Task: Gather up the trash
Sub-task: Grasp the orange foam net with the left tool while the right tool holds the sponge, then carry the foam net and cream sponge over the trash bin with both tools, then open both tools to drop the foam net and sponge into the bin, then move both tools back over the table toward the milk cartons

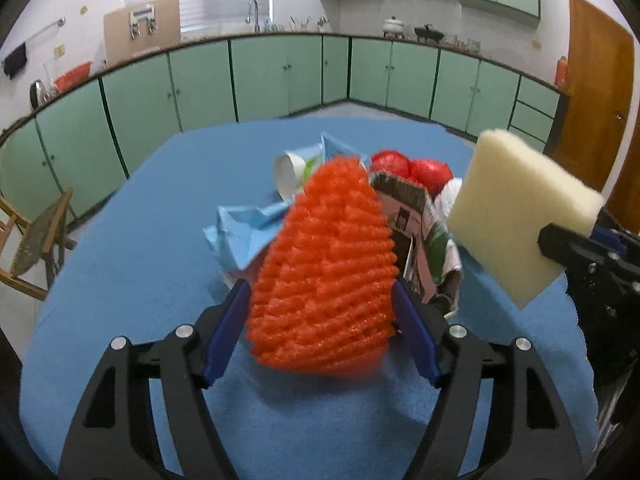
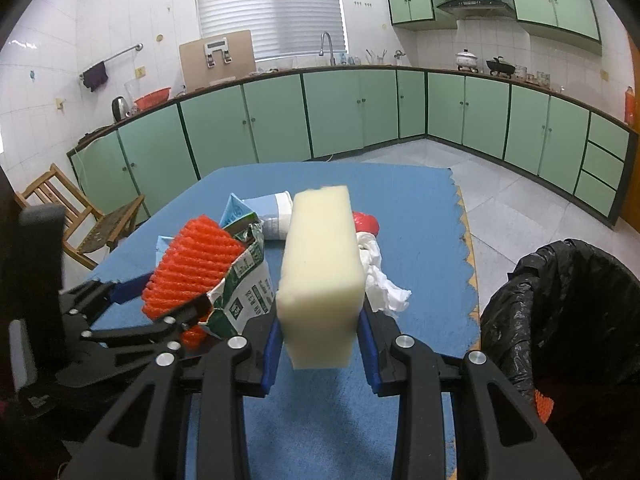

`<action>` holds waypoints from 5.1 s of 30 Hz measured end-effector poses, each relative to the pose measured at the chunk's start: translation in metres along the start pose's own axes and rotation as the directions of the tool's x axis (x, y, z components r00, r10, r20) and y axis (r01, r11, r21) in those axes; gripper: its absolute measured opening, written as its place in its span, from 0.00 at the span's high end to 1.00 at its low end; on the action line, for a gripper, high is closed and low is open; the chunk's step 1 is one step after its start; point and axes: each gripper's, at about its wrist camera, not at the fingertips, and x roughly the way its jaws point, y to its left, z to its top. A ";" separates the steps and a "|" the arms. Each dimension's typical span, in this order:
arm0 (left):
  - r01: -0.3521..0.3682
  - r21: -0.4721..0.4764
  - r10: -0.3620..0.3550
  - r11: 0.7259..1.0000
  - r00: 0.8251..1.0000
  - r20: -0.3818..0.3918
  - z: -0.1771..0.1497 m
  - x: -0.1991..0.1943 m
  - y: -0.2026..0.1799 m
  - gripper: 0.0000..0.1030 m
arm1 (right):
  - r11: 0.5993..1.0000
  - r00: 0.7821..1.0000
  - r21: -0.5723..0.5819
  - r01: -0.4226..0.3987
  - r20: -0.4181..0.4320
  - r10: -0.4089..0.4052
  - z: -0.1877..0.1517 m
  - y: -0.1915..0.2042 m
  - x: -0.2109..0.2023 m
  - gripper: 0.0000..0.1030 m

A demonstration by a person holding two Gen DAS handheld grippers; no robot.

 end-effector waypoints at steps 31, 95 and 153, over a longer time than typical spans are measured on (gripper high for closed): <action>0.024 0.018 -0.027 1.000 0.975 0.221 0.038 -0.092 -0.035 0.79 | 0.999 0.989 0.017 0.027 0.147 -0.029 0.033 -0.012 -0.069 0.68; 0.369 0.338 -0.407 0.866 0.912 0.048 0.034 0.001 -0.329 0.36 | 0.785 0.852 0.380 0.489 -0.012 -0.524 -0.074 -0.275 -0.175 0.05; -0.144 -0.026 0.147 0.989 0.979 0.140 0.015 -0.032 0.079 0.24 | 0.990 0.991 0.052 0.127 0.041 -0.129 0.015 0.046 0.032 0.14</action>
